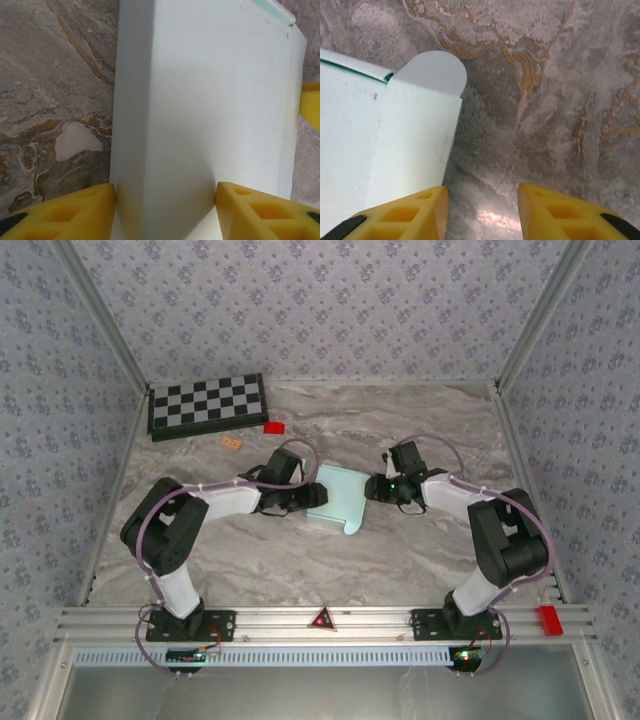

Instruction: Fold the paper box

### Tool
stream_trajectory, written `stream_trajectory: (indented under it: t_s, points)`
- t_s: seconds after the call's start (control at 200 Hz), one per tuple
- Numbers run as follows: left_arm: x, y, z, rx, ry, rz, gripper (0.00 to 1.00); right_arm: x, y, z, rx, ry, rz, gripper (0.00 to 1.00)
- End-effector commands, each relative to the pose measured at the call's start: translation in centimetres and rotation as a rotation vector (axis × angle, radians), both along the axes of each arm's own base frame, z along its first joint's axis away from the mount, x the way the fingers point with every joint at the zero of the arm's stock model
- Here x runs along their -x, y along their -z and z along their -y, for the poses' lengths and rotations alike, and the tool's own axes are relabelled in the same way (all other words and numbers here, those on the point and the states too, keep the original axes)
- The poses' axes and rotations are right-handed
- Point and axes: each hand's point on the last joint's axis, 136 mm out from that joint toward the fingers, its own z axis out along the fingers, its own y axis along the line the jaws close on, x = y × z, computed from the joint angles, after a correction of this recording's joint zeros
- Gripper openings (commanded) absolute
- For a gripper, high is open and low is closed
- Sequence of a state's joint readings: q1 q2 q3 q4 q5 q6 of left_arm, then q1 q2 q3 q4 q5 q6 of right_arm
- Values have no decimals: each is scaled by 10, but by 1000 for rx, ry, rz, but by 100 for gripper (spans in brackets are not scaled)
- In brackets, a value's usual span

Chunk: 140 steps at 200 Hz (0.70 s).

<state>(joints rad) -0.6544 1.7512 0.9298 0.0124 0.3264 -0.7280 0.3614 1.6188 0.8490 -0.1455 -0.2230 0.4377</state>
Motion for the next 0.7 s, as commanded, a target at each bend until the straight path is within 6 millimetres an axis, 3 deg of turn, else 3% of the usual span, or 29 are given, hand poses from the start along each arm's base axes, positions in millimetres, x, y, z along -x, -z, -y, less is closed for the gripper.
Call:
stream_trajectory:
  t_s: [0.0,0.21,0.46,0.695]
  points:
    - [7,-7,5,10,-18,2,55,-13,-8,-13,-20,-23,16,43]
    - [3,-13,-1,-15,-52,29,56,-21,-13,-12,5,-28,22,42]
    - [-5,-29,-4,-51,-18,79,63,-12,-33,2,1,-8,67,44]
    - [-18,-39,-6,8,7,71,60,3,-35,-14,-169,-52,73,54]
